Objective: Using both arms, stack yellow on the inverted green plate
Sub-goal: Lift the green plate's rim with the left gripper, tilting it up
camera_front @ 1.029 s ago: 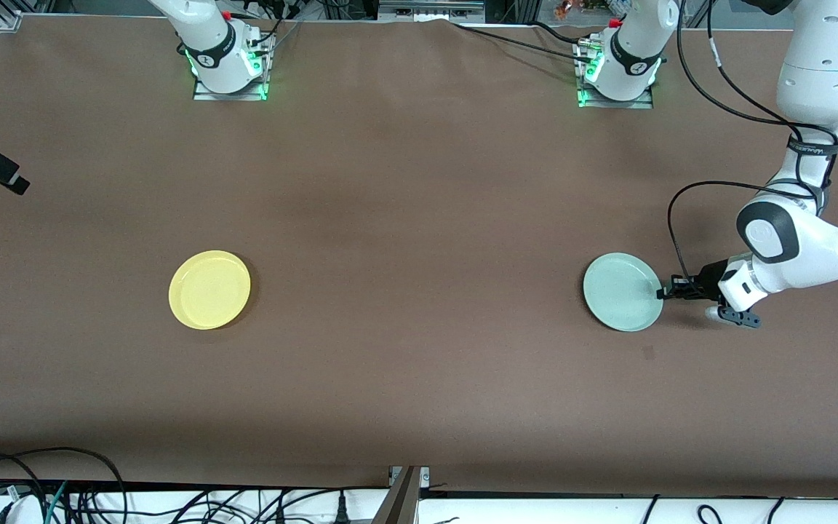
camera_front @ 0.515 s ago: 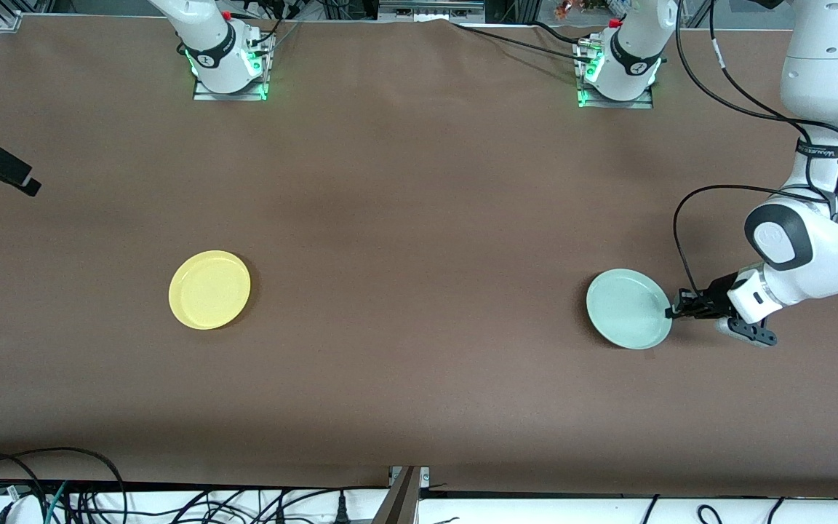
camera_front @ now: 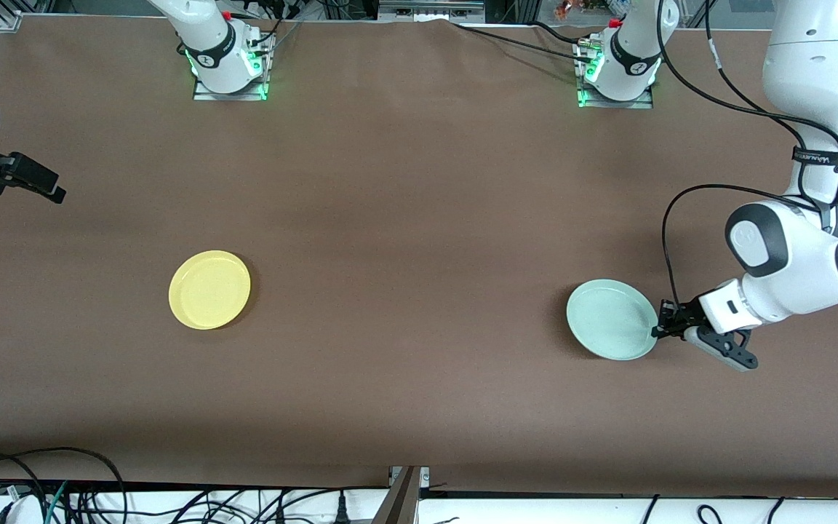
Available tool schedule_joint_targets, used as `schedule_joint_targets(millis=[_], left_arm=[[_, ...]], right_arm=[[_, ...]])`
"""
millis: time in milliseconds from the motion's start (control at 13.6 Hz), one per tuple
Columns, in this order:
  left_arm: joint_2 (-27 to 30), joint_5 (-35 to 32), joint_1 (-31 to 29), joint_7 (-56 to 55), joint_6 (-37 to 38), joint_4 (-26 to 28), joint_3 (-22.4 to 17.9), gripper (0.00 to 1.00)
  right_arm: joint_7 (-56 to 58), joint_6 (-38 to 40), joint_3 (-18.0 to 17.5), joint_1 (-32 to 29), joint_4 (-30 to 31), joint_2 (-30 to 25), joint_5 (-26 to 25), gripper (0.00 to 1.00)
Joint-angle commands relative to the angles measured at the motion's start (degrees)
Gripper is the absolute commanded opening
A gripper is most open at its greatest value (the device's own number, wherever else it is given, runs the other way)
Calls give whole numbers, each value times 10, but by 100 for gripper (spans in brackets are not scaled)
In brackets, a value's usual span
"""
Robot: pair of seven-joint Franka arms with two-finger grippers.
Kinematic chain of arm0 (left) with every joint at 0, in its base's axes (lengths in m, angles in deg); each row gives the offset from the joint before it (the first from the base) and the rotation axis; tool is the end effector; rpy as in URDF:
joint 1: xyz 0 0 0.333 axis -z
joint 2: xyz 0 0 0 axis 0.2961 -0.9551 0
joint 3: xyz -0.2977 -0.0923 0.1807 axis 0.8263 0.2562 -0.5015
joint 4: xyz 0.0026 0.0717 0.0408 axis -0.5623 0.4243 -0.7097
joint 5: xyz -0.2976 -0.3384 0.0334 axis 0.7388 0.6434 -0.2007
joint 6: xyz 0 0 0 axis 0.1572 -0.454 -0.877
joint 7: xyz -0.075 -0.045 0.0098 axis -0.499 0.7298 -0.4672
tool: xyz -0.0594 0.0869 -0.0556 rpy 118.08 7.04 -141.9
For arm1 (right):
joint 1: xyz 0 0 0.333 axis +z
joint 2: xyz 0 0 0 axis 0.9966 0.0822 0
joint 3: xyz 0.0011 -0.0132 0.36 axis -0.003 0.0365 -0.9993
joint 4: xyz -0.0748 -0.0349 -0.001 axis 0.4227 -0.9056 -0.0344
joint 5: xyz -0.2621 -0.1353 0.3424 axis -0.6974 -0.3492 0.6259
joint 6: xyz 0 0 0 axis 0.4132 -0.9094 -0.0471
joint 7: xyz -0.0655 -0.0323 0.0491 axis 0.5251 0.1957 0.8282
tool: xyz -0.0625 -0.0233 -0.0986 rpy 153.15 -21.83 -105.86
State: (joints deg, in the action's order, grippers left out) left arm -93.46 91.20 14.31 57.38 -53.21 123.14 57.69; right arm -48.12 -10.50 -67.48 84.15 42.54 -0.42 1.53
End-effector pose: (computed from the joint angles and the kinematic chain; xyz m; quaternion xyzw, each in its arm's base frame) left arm 0.7670 -0.0018 0.2698 0.9591 -0.2357 0.0877 0.1299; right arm 0.6317 -0.0356 0.6189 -0.9976 0.0691 -0.0085 0.0047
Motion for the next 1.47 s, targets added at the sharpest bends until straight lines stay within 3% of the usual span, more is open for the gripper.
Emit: schedule_joint_targets(millis=[0, 221, 588, 809, 1103, 1397], left_arm=[[4, -75, 17, -16, -2, -27, 19, 0], [3, -217, 46, -65, -47, -49, 51, 0], [3, -439, 66, -187, -48, -64, 106, 0], [1, -576, 96, -227, -49, -74, 113, 0], [-2, -715, 124, -336, -48, -74, 137, 0], [-4, -784, 148, -377, -45, -74, 138, 0]], right_arm=[[9, 19, 0, 8, -7, 0, 7, 100], [9, 21, 1, 8, -7, 1, 8, 100], [7, 29, 1, 10, -7, 0, 8, 100], [7, 30, 0, 10, -7, 0, 8, 100], [7, 41, 0, 10, -7, 0, 8, 100], [6, 53, 1, 10, -7, 0, 8, 100]])
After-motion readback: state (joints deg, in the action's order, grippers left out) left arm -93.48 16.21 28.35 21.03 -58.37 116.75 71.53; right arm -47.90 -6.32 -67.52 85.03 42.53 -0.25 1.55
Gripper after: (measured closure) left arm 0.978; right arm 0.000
